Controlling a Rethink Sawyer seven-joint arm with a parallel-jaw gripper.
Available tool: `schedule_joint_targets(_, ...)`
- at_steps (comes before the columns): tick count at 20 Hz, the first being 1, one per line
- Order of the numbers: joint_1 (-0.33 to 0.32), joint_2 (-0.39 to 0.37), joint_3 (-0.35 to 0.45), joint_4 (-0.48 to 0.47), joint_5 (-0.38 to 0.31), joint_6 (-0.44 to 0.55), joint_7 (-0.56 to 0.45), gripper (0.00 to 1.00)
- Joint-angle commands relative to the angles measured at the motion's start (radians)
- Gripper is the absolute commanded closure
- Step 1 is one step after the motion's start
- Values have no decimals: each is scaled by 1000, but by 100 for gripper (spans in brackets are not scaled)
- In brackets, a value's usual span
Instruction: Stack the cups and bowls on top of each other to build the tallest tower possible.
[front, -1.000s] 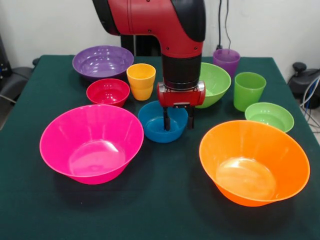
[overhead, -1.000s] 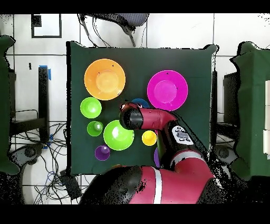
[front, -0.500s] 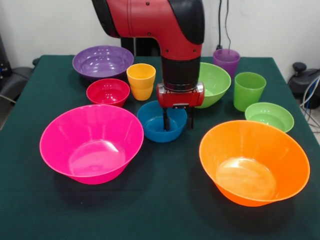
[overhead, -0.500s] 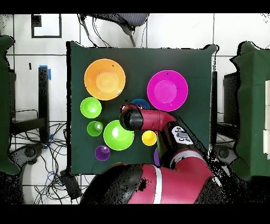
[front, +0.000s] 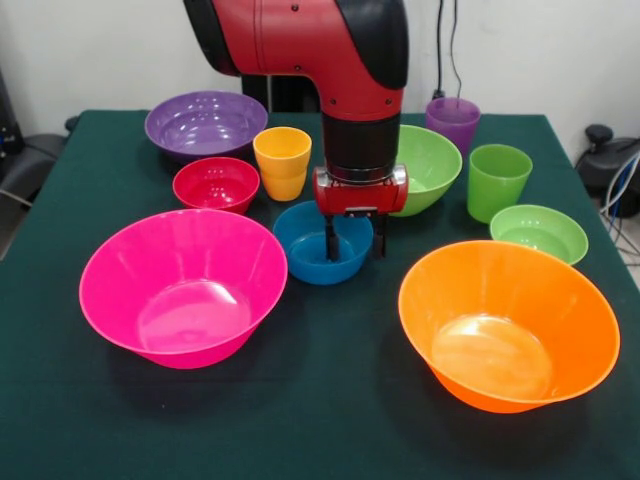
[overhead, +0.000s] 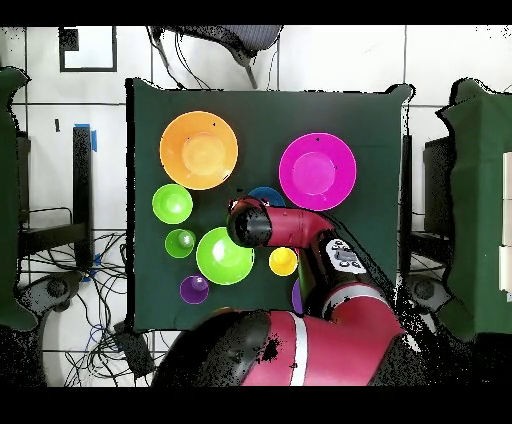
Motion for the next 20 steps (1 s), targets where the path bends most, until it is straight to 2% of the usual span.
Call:
schedule_joint_targets(1, 7, 16, 34, 39, -53, -40, 95, 0)
schedule_joint_targets(5, 1, 11, 40, 43, -57, -33, 86, 0)
schedule_joint_targets(9, -20, -16, 58, 47, -47, 15, 66, 0)
schedule_joint_targets(15, -37, -25, 87, 66, -57, 17, 48, 0)
schedule_joint_targets(20, -55, -1, 102, 72, -76, -3, 33, 0)
